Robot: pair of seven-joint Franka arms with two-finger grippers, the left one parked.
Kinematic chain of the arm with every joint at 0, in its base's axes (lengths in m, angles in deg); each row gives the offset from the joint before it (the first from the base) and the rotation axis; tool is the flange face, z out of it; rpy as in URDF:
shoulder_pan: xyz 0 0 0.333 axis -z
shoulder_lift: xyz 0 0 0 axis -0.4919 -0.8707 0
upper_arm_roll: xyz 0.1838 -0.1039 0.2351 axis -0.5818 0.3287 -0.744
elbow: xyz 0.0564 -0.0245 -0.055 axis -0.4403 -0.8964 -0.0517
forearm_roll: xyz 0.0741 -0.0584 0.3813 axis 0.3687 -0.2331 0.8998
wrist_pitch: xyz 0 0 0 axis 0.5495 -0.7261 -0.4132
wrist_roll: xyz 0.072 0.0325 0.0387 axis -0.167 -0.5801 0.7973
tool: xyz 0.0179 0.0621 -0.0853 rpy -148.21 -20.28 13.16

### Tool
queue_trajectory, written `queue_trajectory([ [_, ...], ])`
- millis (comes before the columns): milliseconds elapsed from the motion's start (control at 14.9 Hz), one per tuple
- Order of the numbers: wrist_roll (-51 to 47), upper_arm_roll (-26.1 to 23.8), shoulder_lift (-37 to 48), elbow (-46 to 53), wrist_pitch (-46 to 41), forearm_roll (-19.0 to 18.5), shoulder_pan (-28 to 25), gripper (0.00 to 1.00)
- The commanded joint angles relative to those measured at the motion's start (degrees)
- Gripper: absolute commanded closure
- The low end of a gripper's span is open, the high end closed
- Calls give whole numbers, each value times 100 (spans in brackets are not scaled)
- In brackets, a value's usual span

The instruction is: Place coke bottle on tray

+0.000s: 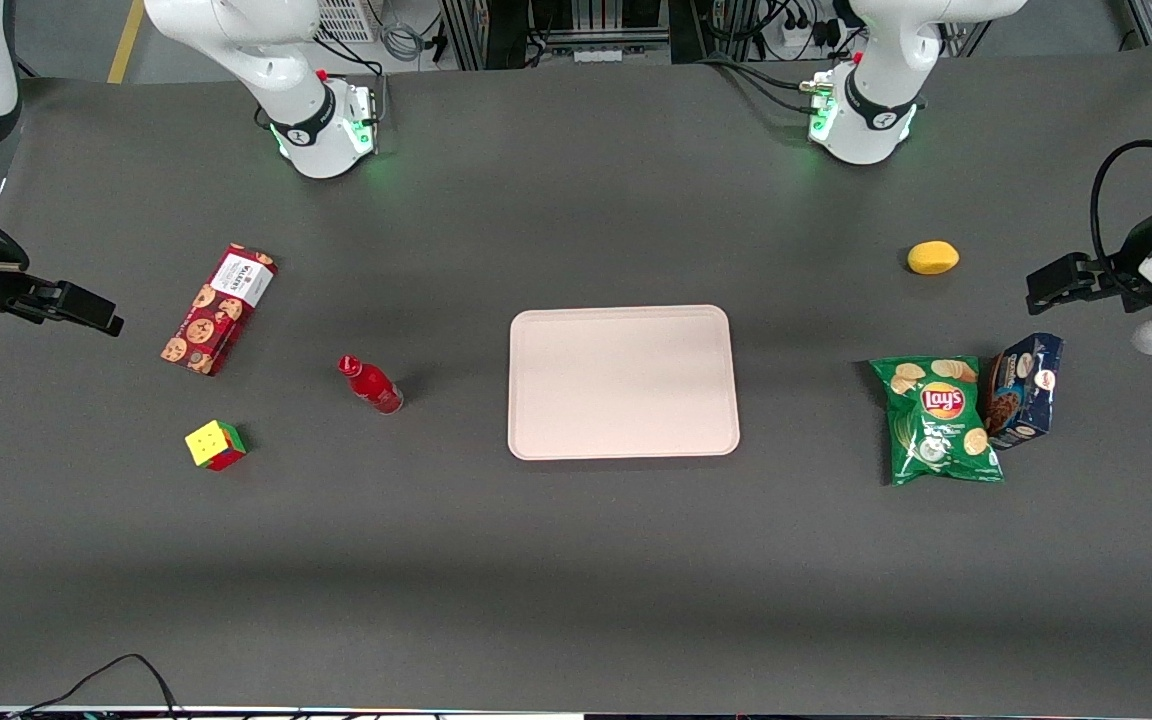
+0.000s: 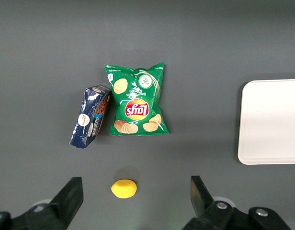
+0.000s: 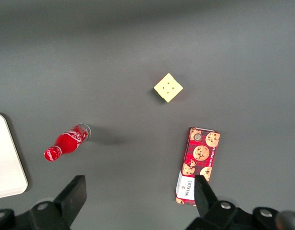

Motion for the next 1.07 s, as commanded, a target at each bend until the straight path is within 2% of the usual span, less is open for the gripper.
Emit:
queue_trajectory([
  [0,32,-66,24,-16,-28,-31,65,0],
  [738,58,-75,-38,28,-28,-13,56,0],
  [1007,50,-110,-38,28,-361,74,-250,0],
])
